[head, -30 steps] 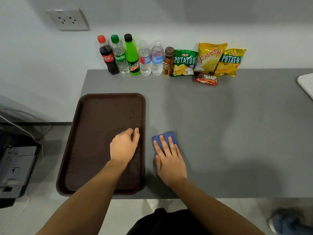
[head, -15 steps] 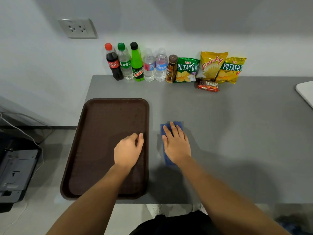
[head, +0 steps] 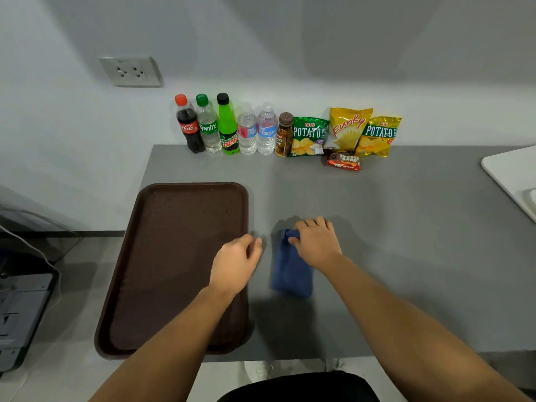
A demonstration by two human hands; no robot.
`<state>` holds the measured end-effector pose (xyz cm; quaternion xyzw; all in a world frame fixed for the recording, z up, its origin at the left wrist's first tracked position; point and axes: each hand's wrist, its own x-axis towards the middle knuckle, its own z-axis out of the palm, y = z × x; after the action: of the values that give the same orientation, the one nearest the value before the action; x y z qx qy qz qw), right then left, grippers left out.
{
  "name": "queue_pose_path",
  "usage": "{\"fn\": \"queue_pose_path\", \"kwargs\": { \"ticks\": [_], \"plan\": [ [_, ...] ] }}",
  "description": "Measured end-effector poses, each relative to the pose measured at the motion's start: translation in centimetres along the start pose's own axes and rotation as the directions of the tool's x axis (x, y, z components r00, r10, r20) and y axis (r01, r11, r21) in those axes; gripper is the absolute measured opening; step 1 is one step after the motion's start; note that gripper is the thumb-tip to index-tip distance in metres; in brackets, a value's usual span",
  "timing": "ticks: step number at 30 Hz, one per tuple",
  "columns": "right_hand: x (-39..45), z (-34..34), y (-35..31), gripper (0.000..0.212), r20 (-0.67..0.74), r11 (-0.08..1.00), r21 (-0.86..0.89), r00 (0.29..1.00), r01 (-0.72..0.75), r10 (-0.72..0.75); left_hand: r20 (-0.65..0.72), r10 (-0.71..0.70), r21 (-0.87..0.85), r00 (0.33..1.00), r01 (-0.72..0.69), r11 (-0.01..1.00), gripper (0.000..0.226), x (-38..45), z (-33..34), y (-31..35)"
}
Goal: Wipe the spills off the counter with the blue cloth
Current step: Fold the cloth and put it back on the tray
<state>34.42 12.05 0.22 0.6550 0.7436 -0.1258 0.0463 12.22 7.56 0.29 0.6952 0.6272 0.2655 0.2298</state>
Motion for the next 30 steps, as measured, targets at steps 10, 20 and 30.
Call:
{"fn": "queue_pose_path", "kwargs": {
  "ticks": [10,20,30],
  "plan": [
    [-4.9,-5.3,-1.2,0.023,-0.125,0.867,0.492,0.979,-0.081,0.162,0.440,-0.106,-0.516,0.892,0.348,0.783,0.089,0.3,2.6,2.0],
    [-8.5,-6.9,-1.2,0.019,0.030,0.549,0.831,0.992,-0.092,0.121,0.395,-0.218,-0.775,0.892,0.451,0.442,0.038,-2.9,2.1,2.4],
    [-10.8,-4.4,-5.1,0.027,0.190,0.388,0.898,0.978,-0.207,0.082,0.250,-0.447,-0.832,0.859,0.427,0.355,0.028,-8.0,-1.6,-0.3]
  ]
}}
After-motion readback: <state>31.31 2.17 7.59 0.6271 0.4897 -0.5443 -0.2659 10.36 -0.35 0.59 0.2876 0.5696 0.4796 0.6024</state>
